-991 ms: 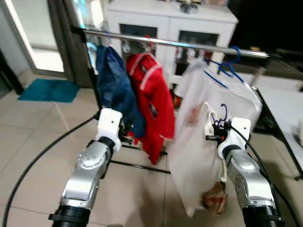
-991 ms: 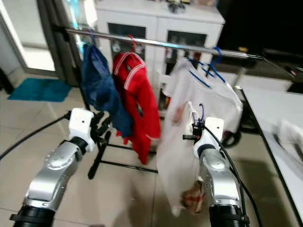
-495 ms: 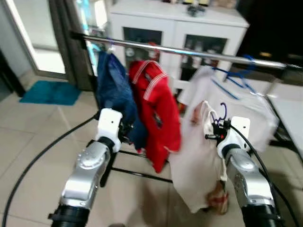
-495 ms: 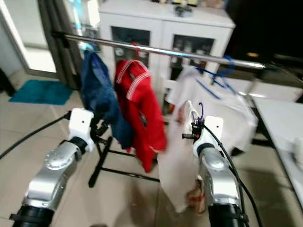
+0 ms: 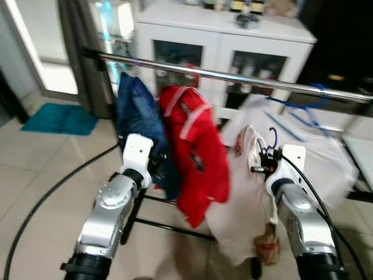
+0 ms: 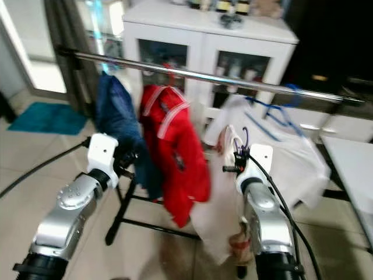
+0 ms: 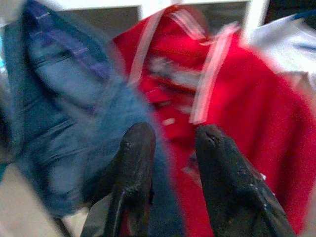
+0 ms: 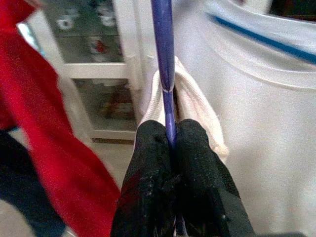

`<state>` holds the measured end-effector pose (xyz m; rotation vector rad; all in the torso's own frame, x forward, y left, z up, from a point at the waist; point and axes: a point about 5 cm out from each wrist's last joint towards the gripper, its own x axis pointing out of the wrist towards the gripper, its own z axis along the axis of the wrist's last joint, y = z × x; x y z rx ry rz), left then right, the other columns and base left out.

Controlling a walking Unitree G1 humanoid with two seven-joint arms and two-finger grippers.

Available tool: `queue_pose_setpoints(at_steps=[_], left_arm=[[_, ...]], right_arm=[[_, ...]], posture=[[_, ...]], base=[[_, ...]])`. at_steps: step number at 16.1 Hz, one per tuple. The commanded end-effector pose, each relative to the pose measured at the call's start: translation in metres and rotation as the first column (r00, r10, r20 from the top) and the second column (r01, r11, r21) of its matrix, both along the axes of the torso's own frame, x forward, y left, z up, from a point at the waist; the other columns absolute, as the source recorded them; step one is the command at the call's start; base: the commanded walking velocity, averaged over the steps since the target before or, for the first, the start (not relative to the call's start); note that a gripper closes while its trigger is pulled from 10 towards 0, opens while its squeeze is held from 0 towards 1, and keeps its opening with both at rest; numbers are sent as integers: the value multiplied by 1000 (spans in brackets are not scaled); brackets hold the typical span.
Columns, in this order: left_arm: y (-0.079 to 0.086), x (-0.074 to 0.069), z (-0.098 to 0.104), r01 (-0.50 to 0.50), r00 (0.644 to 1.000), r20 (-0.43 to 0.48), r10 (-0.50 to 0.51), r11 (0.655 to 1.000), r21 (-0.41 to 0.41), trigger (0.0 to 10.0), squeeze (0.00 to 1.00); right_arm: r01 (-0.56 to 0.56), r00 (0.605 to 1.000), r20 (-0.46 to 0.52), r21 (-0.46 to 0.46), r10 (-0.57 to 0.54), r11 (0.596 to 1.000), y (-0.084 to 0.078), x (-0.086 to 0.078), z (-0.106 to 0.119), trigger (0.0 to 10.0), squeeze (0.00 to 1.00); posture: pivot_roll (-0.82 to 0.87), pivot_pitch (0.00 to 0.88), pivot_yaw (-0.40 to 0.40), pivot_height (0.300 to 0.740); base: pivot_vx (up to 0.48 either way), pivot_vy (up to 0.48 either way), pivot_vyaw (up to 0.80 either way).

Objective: Hang hanger

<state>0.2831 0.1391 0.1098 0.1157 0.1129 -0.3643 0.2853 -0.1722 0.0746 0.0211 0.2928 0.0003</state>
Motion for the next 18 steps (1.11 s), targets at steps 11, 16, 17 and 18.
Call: queue_pose_setpoints(at_steps=[11,16,17,18], left_arm=[[-34,-12,41,385,917,113,-383,923,5,10000,0],[-47,-16,52,514,850,101,-517,856,51,10000,0],[-48,-16,52,522,846,94,-525,851,56,10000,0],[-48,-17,52,530,841,85,-534,846,62,10000,0]], right_arm=[[23,958,287,3,-23,1000,3,40,77,10000,0],[15,967,253,-19,-10,1000,5,68,89,10000,0],[4,979,204,-60,8,998,6,75,85,10000,0],[3,988,157,-83,10,997,7,82,82,10000,0]], posture=[[99,0,-62,740],[99,0,-53,740],[100,0,-51,740],[100,0,-50,740]], base=[[100,0,0],[0,0,0],[0,0,0],[0,0,0]])
